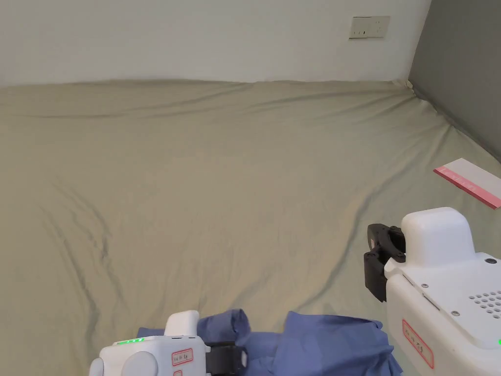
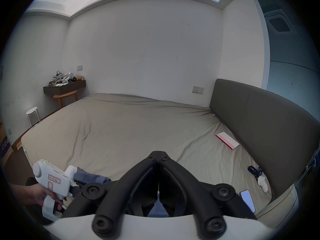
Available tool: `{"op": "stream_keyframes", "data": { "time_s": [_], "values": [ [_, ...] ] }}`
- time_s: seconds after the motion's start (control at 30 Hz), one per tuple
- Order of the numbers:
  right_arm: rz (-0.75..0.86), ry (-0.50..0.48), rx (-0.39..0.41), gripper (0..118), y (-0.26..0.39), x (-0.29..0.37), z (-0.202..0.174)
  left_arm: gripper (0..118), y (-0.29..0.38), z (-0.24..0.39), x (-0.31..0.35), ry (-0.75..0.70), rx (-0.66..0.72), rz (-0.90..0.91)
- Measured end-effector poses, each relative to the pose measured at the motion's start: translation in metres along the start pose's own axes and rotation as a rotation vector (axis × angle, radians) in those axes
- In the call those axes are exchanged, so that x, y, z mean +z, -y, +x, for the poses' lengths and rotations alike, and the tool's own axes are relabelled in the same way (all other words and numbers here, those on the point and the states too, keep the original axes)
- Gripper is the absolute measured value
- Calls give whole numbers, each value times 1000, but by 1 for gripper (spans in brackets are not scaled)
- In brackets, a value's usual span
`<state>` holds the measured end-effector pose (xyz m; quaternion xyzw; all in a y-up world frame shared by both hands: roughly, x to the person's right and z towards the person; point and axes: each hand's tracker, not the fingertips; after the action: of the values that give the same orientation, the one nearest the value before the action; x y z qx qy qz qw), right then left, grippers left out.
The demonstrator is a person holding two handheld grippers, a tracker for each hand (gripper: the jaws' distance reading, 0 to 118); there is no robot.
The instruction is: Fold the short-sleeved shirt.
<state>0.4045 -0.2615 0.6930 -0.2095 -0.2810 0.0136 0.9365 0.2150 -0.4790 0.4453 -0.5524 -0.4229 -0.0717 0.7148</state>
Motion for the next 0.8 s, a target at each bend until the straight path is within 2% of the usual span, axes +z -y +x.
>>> {"op": "stream_keyframes", "data": {
  "time_s": [0.03, 0.1, 0.2, 0.23, 0.27, 0.3, 0.33, 0.37, 0.4, 0.53, 0.57, 0.63, 0.7, 0.73, 0.8],
  "values": [
    [-2, -1, 1, 2, 0, 0, -1, 104, 1, 1, 1, 61, 12, -12],
    [-3, -3, 5, 2, -1, -1, -1, 104, 3, 3, 11, 122, 28, 4],
    [1, -2, 16, 2, -3, 1, -4, 103, 5, -6, 38, 115, 8, 96],
    [4, -3, 19, 3, -3, 1, -4, 94, 4, -11, 48, 101, 8, 130],
    [6, -4, 20, 2, -4, 1, -5, 77, 2, -18, 58, 66, 7, 175],
    [6, -5, 20, 2, -4, 1, -6, 53, 0, -22, 64, 34, -3, 202],
    [6, -7, 20, 2, -5, 1, -8, 22, -4, -24, 71, -17, -23, 230],
    [6, -8, 20, 2, -5, 0, -9, 9, -6, -26, 75, -79, -56, 257],
    [5, -10, 21, 2, -5, 0, -11, 1, -8, -27, 76, -134, -87, 281],
    [2, -13, 47, 2, -4, 3, -20, 0, -6, -10, 47, -291, -253, 280],
    [5, 26, 97, 2, -2, 4, -25, 0, -2, -3, 36, -349, -268, 288],
    [11, 61, 156, 2, 1, 5, -30, 0, 5, 10, 12, -304, -316, 238],
    [-1, 25, 119, 2, 2, 6, -27, 0, 14, 23, -13, -284, -334, 185],
    [-13, -10, 69, 2, 3, 7, -24, 0, 20, 32, -22, -275, -353, 147],
    [-26, -14, 33, 2, 4, 7, -18, 0, 32, 46, -37, -317, -401, 143]
  ]
}}
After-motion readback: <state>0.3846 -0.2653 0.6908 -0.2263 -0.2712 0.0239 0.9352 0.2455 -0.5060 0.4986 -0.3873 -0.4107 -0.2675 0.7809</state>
